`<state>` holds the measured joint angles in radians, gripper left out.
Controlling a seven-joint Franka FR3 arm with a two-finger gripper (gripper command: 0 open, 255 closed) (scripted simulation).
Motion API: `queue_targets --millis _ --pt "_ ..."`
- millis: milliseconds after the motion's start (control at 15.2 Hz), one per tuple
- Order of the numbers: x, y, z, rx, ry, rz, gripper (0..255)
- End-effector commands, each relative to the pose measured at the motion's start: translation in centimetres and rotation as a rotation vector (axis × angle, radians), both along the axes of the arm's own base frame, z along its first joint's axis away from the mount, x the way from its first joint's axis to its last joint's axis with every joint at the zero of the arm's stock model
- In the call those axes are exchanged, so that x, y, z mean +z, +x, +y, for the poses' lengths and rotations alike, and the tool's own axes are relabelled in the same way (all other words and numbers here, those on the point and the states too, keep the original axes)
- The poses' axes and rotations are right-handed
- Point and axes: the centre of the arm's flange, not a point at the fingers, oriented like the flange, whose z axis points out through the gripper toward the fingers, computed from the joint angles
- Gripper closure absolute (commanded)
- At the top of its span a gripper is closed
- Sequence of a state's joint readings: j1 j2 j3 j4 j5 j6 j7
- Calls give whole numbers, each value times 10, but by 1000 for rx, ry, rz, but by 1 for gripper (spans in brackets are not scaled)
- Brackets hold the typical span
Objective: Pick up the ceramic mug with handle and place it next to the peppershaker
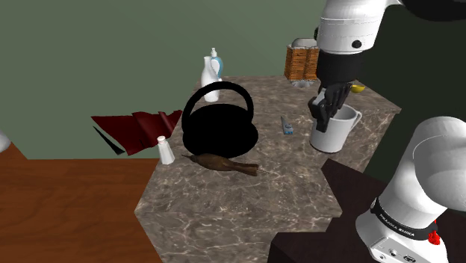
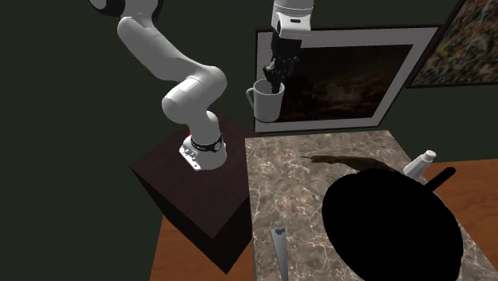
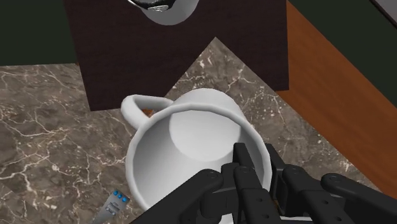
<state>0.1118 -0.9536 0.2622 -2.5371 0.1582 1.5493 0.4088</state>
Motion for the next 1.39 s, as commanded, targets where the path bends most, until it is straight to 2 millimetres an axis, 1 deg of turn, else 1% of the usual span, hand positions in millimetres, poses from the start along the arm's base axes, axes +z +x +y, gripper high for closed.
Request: queue_targets --millis 0,1320 --pt "-1 22 12 0 0 0 255" --pt "-1 251 142 0 0 0 255"
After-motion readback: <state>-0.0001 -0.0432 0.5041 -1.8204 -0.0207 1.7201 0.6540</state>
